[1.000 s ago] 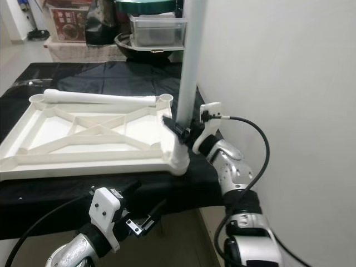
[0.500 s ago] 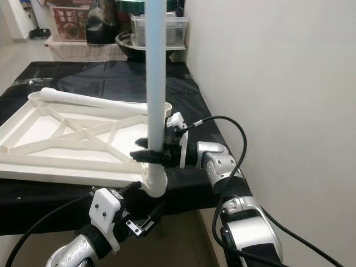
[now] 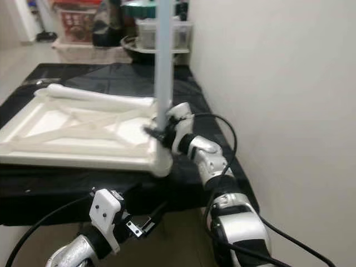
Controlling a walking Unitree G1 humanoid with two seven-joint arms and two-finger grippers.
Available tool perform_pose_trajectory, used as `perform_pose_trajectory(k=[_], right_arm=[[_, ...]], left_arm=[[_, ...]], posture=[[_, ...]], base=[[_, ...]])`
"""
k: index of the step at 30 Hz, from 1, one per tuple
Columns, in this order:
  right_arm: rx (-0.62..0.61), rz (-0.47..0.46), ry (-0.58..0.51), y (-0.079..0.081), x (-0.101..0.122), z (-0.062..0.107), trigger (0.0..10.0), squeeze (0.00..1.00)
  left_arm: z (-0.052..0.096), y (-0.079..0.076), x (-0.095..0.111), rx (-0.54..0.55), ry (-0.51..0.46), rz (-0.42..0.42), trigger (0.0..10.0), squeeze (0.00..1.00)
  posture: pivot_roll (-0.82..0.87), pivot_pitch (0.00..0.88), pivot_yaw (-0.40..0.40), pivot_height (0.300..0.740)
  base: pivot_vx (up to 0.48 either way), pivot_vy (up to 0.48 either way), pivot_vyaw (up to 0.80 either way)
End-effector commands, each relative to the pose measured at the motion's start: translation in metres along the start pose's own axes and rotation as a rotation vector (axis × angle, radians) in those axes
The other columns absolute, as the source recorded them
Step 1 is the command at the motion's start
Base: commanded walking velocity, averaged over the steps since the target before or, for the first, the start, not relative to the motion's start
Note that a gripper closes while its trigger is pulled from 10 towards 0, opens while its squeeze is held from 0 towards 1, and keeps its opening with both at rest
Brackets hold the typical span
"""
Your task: Building children table
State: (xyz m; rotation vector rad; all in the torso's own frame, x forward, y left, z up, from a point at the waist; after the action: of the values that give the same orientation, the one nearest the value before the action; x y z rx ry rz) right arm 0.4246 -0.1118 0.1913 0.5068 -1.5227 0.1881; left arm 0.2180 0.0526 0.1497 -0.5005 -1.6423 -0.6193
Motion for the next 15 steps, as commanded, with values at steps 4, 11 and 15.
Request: perform_pose_trajectory(k=[4,11,15], right_arm=[[-0.589,-0.067,-0.092,-0.061,0.000,0.030,0.0,0.00],[-0.874,-0.217,-0.201,-0.047,-0.011,0.045,0.0,0.00],[-0.836,-0.257,-0.193,-0.029,-0.017,0.032,10.0,0.04]], left_arm=[[0.001,0.001,-0.003,-0.004,0.010,-0.007,10.0,0.00],[0.000,0.001,-0.003,-0.008,0.010,-0.012,10.0,0.00],[0.000,0.001,-0.003,-0.007,0.010,-0.014,10.0,0.00]], posture=[[0.13,0.054,-0.051,0.740],[0.13,0.054,-0.053,0.740],[0.14,0.058,-0.054,0.740]], base=[[0.000,0.000,0.00],[0.000,0.000,0.00],[0.000,0.000,0.00]])
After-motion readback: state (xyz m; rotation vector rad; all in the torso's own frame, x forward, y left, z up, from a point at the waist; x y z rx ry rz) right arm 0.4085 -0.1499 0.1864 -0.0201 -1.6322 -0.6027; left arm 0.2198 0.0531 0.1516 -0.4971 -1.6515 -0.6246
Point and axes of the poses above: a point about 5 cm out from each wrist's last joint towards the gripper, its own z axis pointing back from the gripper into the wrist, its own x axis along the axis of the wrist's last joint, y = z × x, the point moved 3 cm from there along -z, pointing out of the wrist towards the gripper, and after that the axes turned 8 degrees about -z, right-handed, at the moved point
